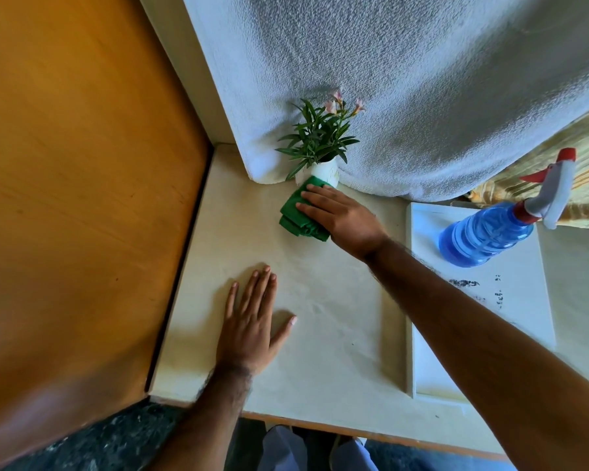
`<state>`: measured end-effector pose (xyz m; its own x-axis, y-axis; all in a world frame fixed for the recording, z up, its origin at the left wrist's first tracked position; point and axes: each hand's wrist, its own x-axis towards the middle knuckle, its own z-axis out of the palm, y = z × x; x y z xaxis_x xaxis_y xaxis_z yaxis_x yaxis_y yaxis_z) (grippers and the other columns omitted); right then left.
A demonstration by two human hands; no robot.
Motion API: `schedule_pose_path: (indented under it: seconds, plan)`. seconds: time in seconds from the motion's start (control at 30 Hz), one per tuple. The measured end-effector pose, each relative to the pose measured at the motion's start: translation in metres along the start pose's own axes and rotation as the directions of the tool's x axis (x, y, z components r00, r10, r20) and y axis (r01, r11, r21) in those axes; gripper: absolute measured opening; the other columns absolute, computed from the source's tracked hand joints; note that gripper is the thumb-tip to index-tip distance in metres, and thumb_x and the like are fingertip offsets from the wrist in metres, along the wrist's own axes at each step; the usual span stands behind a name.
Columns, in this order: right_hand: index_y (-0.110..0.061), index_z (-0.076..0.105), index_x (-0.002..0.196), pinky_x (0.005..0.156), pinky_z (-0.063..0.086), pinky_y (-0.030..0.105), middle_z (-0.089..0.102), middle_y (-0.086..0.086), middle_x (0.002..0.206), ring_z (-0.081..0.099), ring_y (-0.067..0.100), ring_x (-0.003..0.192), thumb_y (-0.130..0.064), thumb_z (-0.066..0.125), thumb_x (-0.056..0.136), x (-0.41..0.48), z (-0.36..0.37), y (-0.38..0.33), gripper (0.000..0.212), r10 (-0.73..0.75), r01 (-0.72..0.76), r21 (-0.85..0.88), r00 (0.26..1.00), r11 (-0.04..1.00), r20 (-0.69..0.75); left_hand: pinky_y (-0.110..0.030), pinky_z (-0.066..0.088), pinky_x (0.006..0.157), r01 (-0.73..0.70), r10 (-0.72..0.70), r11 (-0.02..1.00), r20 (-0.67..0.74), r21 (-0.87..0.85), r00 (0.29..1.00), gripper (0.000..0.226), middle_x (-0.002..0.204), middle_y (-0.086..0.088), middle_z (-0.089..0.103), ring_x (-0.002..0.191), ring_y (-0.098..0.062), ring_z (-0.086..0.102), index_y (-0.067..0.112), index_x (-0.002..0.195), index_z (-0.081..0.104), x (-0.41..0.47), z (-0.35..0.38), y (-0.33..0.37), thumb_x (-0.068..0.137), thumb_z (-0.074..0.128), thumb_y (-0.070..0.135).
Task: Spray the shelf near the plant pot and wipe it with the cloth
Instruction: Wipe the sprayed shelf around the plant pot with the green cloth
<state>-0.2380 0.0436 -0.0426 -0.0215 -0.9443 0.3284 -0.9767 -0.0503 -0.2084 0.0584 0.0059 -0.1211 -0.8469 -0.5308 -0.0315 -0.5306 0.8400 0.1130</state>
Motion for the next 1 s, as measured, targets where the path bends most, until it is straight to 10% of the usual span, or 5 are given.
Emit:
schedule_pose_path:
  seconds: [0.27,0.53,1.0]
  plan:
    - [-0.008,0.060,0.139,0.108,0.049,0.050,0.055,0.017,0.147,0.050,0.036,0.138,0.023,0.058,0.077,-0.021,0.012,-0.013,0.069,0.255,-0.281,0.169,0.954,0.945,0.161,-0.057,0.024,0.130,0.002,-0.002,1.000,0.005,0.003,1.000,0.090,0.176,-0.008,0.018,0.163,-0.025,0.017,0.014,0.167,0.015,0.000,-0.001,0.000,0.100,0.031,0.072]
    - [-0.006,0.065,0.133,0.113,0.043,0.047,0.060,0.018,0.142,0.053,0.036,0.135,0.006,0.063,0.095,-0.006,-0.008,-0.009,0.041,0.139,-0.135,0.058,0.988,0.989,-0.072,-0.057,0.024,0.130,-0.007,0.007,1.000,-0.015,0.000,1.000,0.089,0.176,-0.008,0.019,0.163,-0.025,0.018,0.013,0.166,0.017,-0.001,-0.001,0.000,0.101,0.031,0.071]
    - [-0.007,0.066,0.132,0.109,0.049,0.046,0.062,0.015,0.141,0.056,0.034,0.133,0.010,0.067,0.090,-0.013,0.002,-0.020,0.046,0.138,-0.137,0.061,0.990,0.989,-0.012,-0.057,0.026,0.130,0.001,-0.001,1.000,0.008,-0.006,1.000,0.090,0.176,-0.008,0.019,0.163,-0.025,0.019,0.013,0.166,0.018,0.000,-0.002,0.001,0.100,0.030,0.072]
